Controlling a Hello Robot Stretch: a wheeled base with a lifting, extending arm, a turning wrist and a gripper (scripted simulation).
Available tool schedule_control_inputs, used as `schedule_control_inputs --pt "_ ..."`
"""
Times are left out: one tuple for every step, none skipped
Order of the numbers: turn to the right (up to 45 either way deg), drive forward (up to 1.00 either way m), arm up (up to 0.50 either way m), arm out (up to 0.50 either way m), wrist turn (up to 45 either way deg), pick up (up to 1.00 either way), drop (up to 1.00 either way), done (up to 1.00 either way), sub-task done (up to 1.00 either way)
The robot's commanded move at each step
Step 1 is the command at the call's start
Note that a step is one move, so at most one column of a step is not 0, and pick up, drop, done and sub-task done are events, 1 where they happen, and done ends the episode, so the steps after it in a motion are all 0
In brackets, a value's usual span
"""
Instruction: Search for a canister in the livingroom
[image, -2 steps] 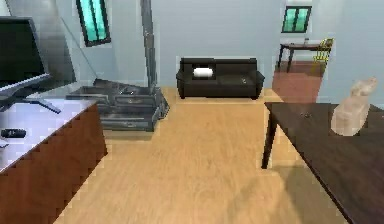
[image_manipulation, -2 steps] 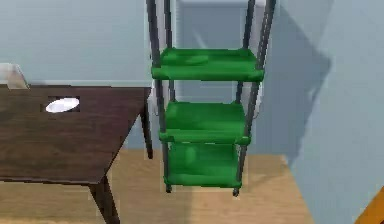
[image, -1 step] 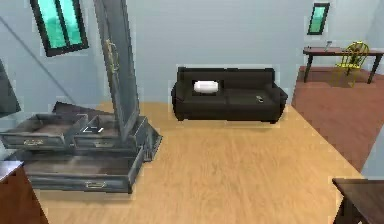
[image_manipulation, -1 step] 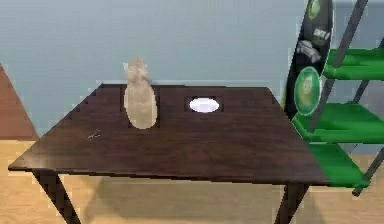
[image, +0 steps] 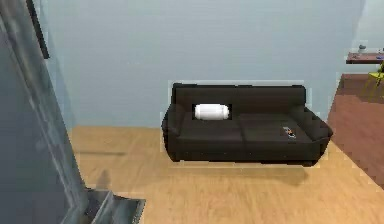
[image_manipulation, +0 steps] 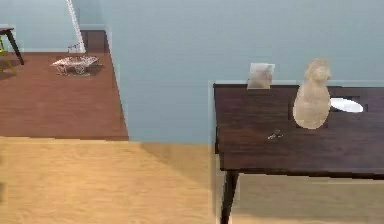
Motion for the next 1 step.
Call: schedule_control_inputs --pt "30.0 0.00 0.00 0.00 0.0 0.00 0.00 0.00 0.00"
